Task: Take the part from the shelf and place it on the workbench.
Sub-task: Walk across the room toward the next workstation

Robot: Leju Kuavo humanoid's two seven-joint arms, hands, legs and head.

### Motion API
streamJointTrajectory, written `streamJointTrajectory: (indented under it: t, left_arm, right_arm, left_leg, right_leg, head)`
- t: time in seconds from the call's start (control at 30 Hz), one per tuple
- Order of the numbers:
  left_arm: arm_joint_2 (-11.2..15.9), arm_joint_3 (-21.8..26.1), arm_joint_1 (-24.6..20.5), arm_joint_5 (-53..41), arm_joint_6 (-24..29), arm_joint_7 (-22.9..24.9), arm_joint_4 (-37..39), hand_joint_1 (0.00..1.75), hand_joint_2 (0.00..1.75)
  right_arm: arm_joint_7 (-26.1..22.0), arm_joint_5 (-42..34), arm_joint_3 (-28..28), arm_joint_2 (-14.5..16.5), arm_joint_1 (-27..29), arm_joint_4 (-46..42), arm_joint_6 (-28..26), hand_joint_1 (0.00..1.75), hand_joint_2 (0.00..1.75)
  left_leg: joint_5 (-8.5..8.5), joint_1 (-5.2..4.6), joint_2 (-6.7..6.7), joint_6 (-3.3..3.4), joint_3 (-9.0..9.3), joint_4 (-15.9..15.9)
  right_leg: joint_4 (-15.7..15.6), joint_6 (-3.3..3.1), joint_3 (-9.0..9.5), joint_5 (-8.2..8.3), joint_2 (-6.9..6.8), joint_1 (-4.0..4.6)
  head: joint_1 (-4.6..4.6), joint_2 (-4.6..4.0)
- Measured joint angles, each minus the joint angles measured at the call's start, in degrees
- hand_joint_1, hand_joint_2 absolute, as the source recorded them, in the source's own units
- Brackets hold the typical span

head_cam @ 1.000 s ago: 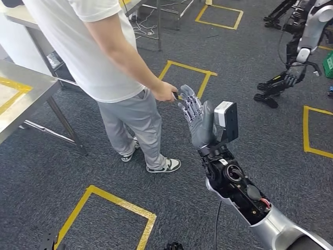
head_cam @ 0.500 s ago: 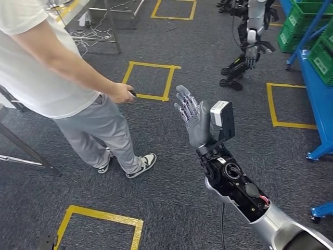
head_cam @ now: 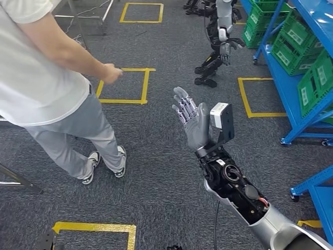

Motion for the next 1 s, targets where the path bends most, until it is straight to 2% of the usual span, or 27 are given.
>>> streamJointTrajectory:
  t: [0.07,0.1,0.17,0.2,0.23,0.3,0.33,0.37,0.43,0.5,0.53,0.57,0.6,0.63,0.7,0.73,0.77,0.8,0.83,0.87,0.9,0.97,1.0]
  left_arm:
    - [-0.1,0.0,0.2,0.0,0.0,-0.1,0.0,0.00,0.00]
    - [-0.2,0.0,0.2,0.0,0.0,-0.1,0.0,0.00,0.00]
    - [-0.2,0.0,0.1,-0.1,0.0,-0.1,0.0,0.00,0.00]
    - [-0.1,0.0,0.1,-0.1,0.0,-0.1,0.0,0.00,0.00]
    - [-0.1,0.0,0.1,-0.2,0.0,-0.1,0.0,0.00,0.00]
    - [-0.1,0.0,0.1,-0.3,0.0,-0.1,0.0,0.00,0.00]
    - [-0.1,0.0,0.0,-0.4,0.0,-0.1,0.0,0.00,0.00]
    - [-0.1,0.0,-0.1,-0.6,0.0,-0.1,0.0,0.00,0.00]
    - [-0.1,0.0,-0.1,-0.8,-0.1,-0.1,0.0,0.00,0.00]
    - [-0.1,-0.1,0.0,-0.9,-0.1,-0.1,0.0,0.00,0.00]
    - [-0.1,-0.1,0.2,-0.9,-0.1,-0.1,0.0,0.00,0.00]
    - [-0.1,-0.3,0.3,-1.0,-0.1,-0.1,0.0,0.00,0.00]
    - [-0.1,-0.4,0.4,-1.0,-0.1,-0.1,0.0,0.00,0.00]
    - [-0.1,-0.6,0.3,-1.0,0.0,-0.1,0.0,0.00,0.00]
    - [0.0,-0.8,0.1,-1.0,0.0,-0.1,0.0,0.00,0.00]
    - [0.1,-0.9,0.0,-0.9,0.1,-0.1,0.0,0.00,0.00]
    - [0.2,-0.9,0.0,-0.9,0.1,-0.1,0.0,0.00,0.00]
    - [0.1,-0.9,-0.1,-0.9,0.2,-0.1,0.0,0.00,0.00]
    - [0.1,-1.0,-0.1,-0.9,0.3,-0.1,0.0,0.00,0.00]
    - [0.0,-1.0,-0.2,-0.9,0.3,-0.1,0.0,0.00,0.00]
    - [0.0,-1.0,-0.2,-0.9,0.3,-0.1,0.0,0.00,0.00]
    - [-0.1,-1.0,-0.1,-0.9,0.3,-0.1,0.0,0.00,0.00]
    - [-0.1,-1.0,0.0,-0.9,0.3,-0.1,0.0,0.00,0.00]
  right_arm:
    - [-0.1,-0.1,0.0,0.0,0.1,0.2,0.0,0.00,0.00]
    - [-0.1,-0.1,0.0,0.0,0.1,0.3,0.0,0.00,0.00]
    - [-0.1,-0.1,0.0,0.0,0.0,0.4,0.1,0.00,0.00]
    - [-0.1,-0.1,0.0,0.0,-0.1,0.4,0.1,0.00,0.00]
    - [-0.1,-0.1,0.0,0.0,-0.1,0.4,0.1,0.00,0.00]
    - [-0.1,-0.1,0.0,0.0,-0.1,0.4,0.2,0.00,0.00]
    - [-0.1,-0.1,0.0,0.0,-0.1,0.4,0.2,0.00,0.00]
    - [-0.2,-0.1,0.0,0.0,-0.2,0.4,0.2,0.00,0.00]
    - [-0.2,-0.2,0.0,0.1,-0.3,0.4,0.2,0.00,0.00]
    - [-0.2,-0.2,0.1,0.2,-0.3,0.4,0.2,0.00,0.00]
    - [-0.2,-0.3,0.1,0.2,-0.2,0.4,0.1,0.00,0.00]
    - [-0.2,-0.3,0.2,0.2,-0.1,0.4,0.1,0.00,0.00]
    - [-0.2,-0.3,0.2,0.2,-0.1,0.4,0.0,0.00,0.00]
    - [-0.2,-0.3,0.2,0.2,-0.1,0.4,0.0,0.00,0.00]
    - [-0.2,-0.4,0.3,0.3,-0.3,0.4,-0.2,0.00,0.00]
    - [-0.2,-0.5,0.3,0.4,-0.5,0.4,-0.3,0.00,0.00]
    - [-0.2,-0.6,0.3,0.5,-0.6,0.4,-0.3,0.00,0.00]
    - [-0.2,-0.7,0.4,0.5,-0.7,0.4,-0.4,0.00,0.00]
    - [-0.2,-0.7,0.4,0.5,-0.8,0.4,-0.5,0.00,0.00]
    - [-0.2,-0.8,0.4,0.5,-0.9,0.4,-0.5,0.00,0.00]
    - [-0.2,-0.8,0.4,0.5,-1.0,0.4,-0.6,0.00,0.00]
    - [-0.3,-0.8,0.5,0.5,-1.3,0.4,-0.6,0.00,0.00]
    - [-0.3,-0.8,0.6,0.5,-1.4,0.4,-0.7,0.00,0.00]
  left_leg:
    - [-0.25,0.10,2.96,0.18,0.60,-0.3]
    - [-0.47,0.17,3.73,-0.04,0.79,-0.2]
    - [-1.00,0.06,4.85,-0.64,1.19,0.1]
    - [-1.19,-0.13,5.34,-0.96,1.30,0.2]
    - [-1.31,-0.38,5.89,-1.24,1.37,0.3]
    - [-1.48,-0.56,7.07,-1.72,1.53,0.3]
    - [-1.87,-0.45,6.82,-2.00,1.60,0.6]
    - [-2.76,-0.28,5.85,-2.25,1.26,1.7]
    - [-6.14,-0.06,2.79,-2.49,-1.43,7.7]
    - [-9.37,-0.06,1.34,-2.39,-5.71,15.9]
    - [-9.79,-0.08,1.14,-2.31,-7.13,18.3]
    - [-9.03,-0.08,1.03,-2.16,-7.55,18.6]
    - [-7.19,-0.08,0.85,-1.93,-6.70,16.2]
    - [-4.85,-0.08,0.15,-1.62,-5.00,12.2]
    - [-1.62,-0.02,-2.45,-1.03,-1.50,4.1]
    - [-1.17,-0.05,-3.36,-0.90,-0.59,2.0]
    - [-1.28,-0.14,-3.64,-0.84,-0.28,1.2]
    - [-1.19,-0.19,-3.00,-0.79,-0.17,1.0]
    - [-1.03,-0.15,-2.34,-0.58,-0.01,0.7]
    - [-0.85,-0.05,-1.71,-0.36,0.16,0.4]
    - [-0.70,0.08,-1.02,-0.10,0.34,0.2]
    - [-0.68,0.05,0.32,0.19,0.51,0.0]
    - [-0.74,0.00,1.03,0.28,0.52,0.0]
  right_leg:
    - [6.8,0.95,-3.21,-2.16,-3.99,-0.44]
    - [4.0,1.12,-1.82,-0.28,-4.53,-0.58]
    - [-4.1,1.12,2.42,2.63,-7.15,-0.27]
    - [-6.6,0.77,3.76,3.17,-8.18,-0.06]
    - [-7.7,0.33,4.28,3.04,-8.71,0.17]
    - [-7.7,-0.74,4.20,3.05,-7.52,0.28]
    - [-7.8,-1.10,4.17,3.14,-6.84,0.26]
    - [-7.9,-1.49,4.17,3.26,-6.19,0.21]
    - [-8.0,-2.13,4.07,3.50,-4.94,0.12]
    - [-8.0,-2.50,3.86,3.65,-3.49,0.28]
    - [-8.0,-2.59,3.80,3.70,-2.74,0.37]
    - [-8.0,-2.65,3.78,3.76,-1.90,0.45]
    - [-8.0,-2.65,3.79,3.82,-1.06,0.50]
    - [-8.0,-2.61,3.82,3.89,-0.29,0.52]
    - [-7.9,-2.31,3.69,4.02,1.10,0.59]
    - [-7.9,-2.04,3.51,4.11,1.66,0.52]
    - [-7.9,-1.69,3.31,4.23,2.26,0.38]
    - [-8.0,-1.29,3.12,4.38,2.93,0.25]
    - [-8.0,-0.94,2.96,4.41,2.97,0.14]
    - [-7.6,-0.64,2.64,4.12,2.27,0.18]
    - [-5.9,-0.40,1.83,3.05,0.79,0.24]
    - [1.0,0.03,-1.26,-0.70,-2.58,0.17]
    - [5.2,0.26,-3.06,-2.61,-3.45,0.03]
  head:
    - [0.56,0.00]
    - [0.65,0.00]
    - [0.86,0.00]
    - [0.93,0.00]
    - [0.81,0.00]
    - [0.40,0.00]
    - [0.19,0.00]
    - [0.11,0.00]
    - [-0.19,0.00]
    - [-0.41,0.00]
    - [-0.43,0.00]
    - [-0.44,0.00]
    - [-0.45,0.00]
    - [-0.47,0.00]
    - [-0.46,0.00]
    - [-0.47,0.00]
    - [-0.48,0.00]
    - [-0.49,0.00]
    - [-0.48,0.00]
    - [-0.38,0.00]
    - [-0.14,0.00]
    - [0.28,0.00]
    - [0.42,0.00]
